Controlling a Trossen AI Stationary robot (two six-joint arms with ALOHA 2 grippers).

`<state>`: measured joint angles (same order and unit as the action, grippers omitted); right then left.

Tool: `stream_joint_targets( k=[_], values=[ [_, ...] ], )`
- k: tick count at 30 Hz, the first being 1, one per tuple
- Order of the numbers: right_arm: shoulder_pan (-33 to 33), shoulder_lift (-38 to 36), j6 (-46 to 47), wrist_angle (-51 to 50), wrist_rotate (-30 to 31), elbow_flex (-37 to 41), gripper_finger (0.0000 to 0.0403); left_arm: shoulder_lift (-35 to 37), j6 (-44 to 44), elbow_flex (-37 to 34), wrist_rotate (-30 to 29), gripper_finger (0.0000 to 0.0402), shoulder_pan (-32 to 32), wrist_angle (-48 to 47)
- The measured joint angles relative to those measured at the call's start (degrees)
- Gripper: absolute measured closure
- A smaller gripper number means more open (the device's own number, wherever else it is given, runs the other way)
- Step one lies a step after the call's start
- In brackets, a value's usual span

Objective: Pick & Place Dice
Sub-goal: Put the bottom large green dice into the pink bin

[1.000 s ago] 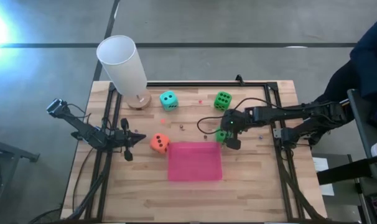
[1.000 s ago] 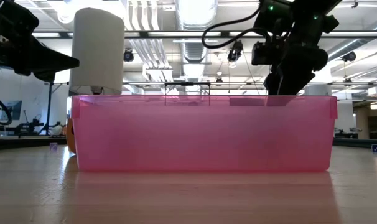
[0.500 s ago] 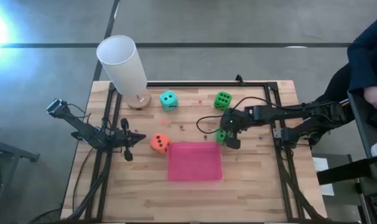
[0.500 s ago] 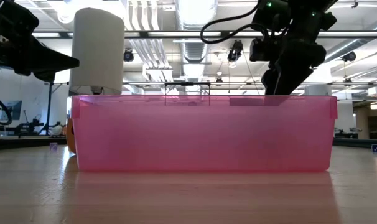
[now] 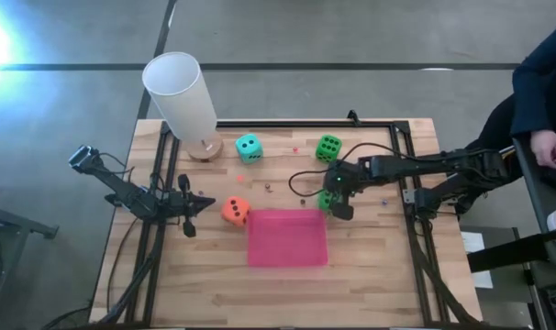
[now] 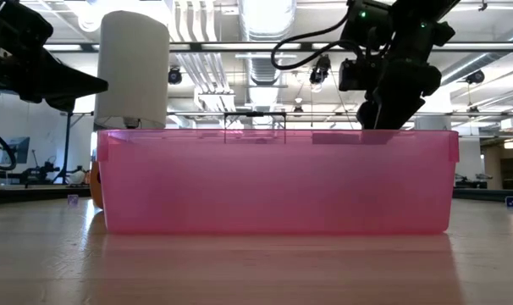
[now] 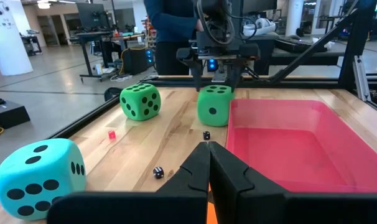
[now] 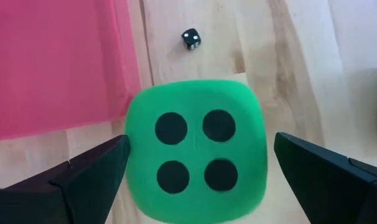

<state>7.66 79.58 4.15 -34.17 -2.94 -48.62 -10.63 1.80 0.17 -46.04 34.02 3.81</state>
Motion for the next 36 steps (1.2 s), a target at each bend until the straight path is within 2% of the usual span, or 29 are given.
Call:
stream_joint_targets(
  k=[36],
  values=[
    [0.0,-2.57,0.36,-0.2,-0.65,1.57,0.0003,0.0,0.0,0.01,-0.02,0.0395,-0.01,0.0]
  ],
)
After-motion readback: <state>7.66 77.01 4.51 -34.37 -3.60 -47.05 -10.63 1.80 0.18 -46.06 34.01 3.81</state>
